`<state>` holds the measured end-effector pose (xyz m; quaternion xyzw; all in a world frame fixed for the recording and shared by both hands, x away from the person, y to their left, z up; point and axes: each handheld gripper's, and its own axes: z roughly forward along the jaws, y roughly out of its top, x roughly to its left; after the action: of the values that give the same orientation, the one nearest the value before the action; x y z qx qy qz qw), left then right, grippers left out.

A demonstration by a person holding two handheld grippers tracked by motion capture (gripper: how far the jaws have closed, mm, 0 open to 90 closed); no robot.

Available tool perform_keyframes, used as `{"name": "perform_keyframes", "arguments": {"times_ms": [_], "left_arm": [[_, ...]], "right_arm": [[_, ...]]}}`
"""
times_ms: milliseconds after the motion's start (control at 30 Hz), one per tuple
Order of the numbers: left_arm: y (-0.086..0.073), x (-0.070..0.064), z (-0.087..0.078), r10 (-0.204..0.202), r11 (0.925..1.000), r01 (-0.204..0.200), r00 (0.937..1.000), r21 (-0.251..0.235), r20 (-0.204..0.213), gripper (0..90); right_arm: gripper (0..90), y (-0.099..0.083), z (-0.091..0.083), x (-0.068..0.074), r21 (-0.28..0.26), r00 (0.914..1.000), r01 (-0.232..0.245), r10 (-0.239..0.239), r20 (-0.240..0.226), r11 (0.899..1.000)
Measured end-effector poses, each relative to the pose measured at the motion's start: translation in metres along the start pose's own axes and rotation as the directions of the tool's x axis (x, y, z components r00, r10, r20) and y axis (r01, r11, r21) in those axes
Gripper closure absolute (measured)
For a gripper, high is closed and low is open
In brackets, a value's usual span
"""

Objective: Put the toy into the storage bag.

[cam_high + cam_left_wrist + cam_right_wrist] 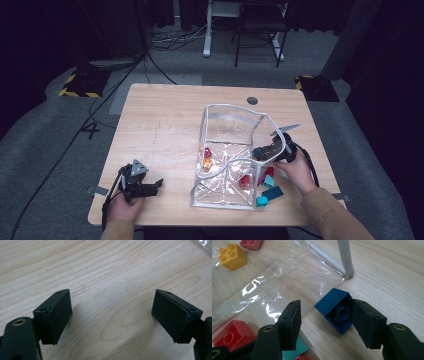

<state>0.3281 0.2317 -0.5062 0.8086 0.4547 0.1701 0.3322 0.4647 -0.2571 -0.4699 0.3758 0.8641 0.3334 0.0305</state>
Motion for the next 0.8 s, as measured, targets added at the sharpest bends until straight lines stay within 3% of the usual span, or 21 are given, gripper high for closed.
{"name": "perform_keyframes", "arguments": {"times_ms": [333,433,500,600,800], "left_arm": [[0.0,0.0,0.0,0.0,1.0,0.0,1.0,0.0,0.0,16.9],[0.0,0.0,0.0,0.0,1.0,0.0,1.0,0.001,0.001,16.9],[0.0,0.0,0.0,0.0,1.0,0.0,1.0,0.001,0.0,16.9],[0.0,0.0,0.0,0.0,1.0,0.0,1.0,0.001,0.001,16.9],[0.0,0.0,0.0,0.0,1.0,0.0,1.0,0.0,0.0,16.9]], "right_arm": [[36.8,0.003,0.016,0.001,0.013,0.9977,-0.007,0.006,0.068,1.0],[37.8,0.003,0.018,0.002,-0.001,0.9956,0.01,-0.01,0.093,1.0],[41.0,0.004,0.019,0.002,-0.006,0.9937,0.016,-0.016,0.111,1.0],[55.0,0.004,0.018,0.003,0.0,0.9906,0.027,-0.026,0.134,1.0],[56.8,0.004,0.017,0.002,0.004,0.9884,0.019,-0.02,0.151,1.0]]}}
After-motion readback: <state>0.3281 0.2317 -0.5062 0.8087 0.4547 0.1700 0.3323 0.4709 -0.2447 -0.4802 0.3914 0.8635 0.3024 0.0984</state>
